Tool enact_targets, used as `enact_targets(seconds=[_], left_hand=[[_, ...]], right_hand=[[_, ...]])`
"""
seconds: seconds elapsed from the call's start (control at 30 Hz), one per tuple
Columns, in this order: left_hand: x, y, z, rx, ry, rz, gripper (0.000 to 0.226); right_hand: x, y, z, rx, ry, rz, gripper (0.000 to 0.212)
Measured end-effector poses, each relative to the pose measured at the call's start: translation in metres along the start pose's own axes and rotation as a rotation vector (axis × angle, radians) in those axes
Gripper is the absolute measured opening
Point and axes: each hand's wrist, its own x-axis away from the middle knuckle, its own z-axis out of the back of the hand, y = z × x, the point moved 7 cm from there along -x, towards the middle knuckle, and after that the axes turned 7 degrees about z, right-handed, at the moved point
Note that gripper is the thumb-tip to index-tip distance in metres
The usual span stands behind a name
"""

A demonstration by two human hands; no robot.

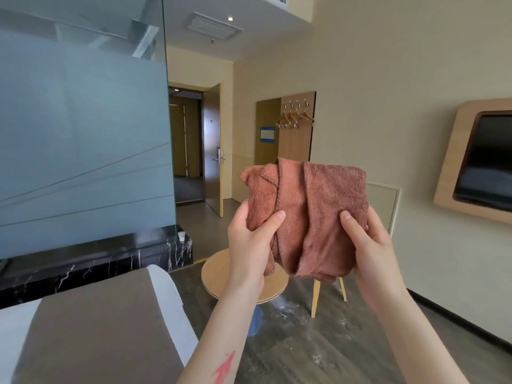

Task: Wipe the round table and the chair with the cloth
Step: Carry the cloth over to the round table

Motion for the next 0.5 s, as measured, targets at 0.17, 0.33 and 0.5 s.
enact_targets(seconds=[0.17,0.33,0.5], left_hand=[[-0.031,-0.046,-0.076,-0.012,0.106,-0.039,0.034],[-0.067,-0.091,-0.144,-0.006,0.200,-0.044,0.034],[-0.113,-0.124,-0.188,-0.056,0.242,-0.063,0.035]], right_hand=[[-0.074,0.024,0.067,-0.012,-0.106,-0.001,0.023],[-0.148,0.046,0.126,0.003,-0.193,0.005,0.026],[-0.211,0.079,0.162,-0.021,-0.238,0.005,0.032]])
